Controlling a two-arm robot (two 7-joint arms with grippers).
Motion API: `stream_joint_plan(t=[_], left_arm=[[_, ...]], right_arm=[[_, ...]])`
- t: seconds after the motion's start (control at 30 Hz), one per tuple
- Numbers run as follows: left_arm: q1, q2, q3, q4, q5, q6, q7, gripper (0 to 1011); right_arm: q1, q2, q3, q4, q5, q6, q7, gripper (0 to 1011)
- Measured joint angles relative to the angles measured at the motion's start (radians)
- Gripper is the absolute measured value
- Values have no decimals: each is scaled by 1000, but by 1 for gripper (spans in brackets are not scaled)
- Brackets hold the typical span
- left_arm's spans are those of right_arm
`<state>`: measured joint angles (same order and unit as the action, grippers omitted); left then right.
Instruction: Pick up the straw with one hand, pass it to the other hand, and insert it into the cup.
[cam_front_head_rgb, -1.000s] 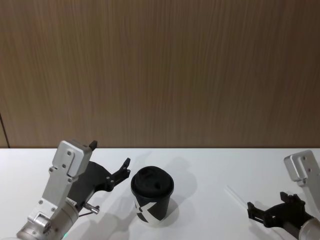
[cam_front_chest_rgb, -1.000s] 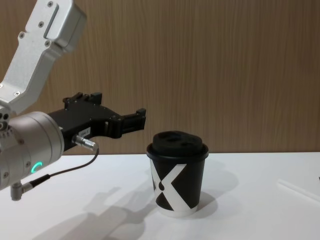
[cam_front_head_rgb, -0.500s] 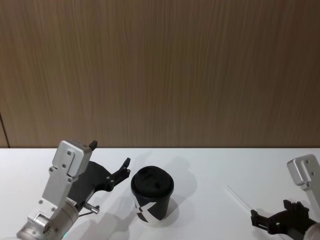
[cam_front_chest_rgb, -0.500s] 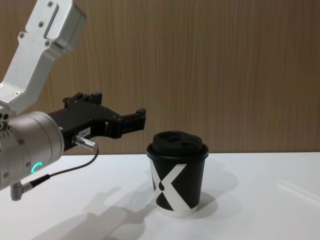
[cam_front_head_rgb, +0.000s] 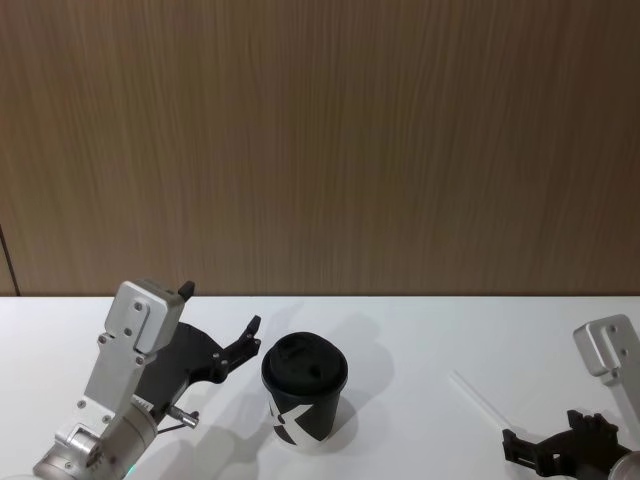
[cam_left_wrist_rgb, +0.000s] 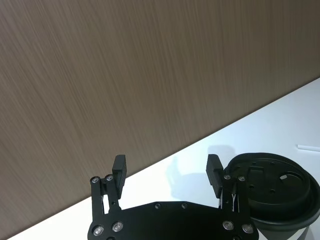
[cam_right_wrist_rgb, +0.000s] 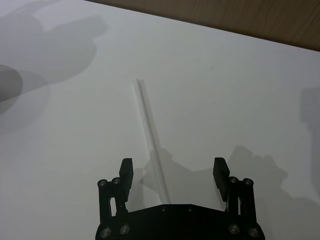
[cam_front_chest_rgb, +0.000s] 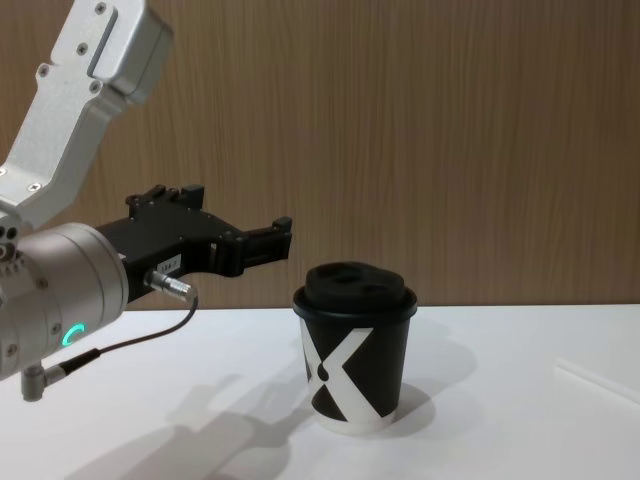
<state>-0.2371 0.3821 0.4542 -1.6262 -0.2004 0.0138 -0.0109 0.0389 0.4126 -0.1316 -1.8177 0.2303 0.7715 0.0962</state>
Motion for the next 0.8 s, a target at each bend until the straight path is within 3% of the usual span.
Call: stream_joint_plan(t=[0.8], left_arm=[[0,0,0,0,0,0,0,1003]], right_arm=[[21,-54,30,37,19,27,13,1001]])
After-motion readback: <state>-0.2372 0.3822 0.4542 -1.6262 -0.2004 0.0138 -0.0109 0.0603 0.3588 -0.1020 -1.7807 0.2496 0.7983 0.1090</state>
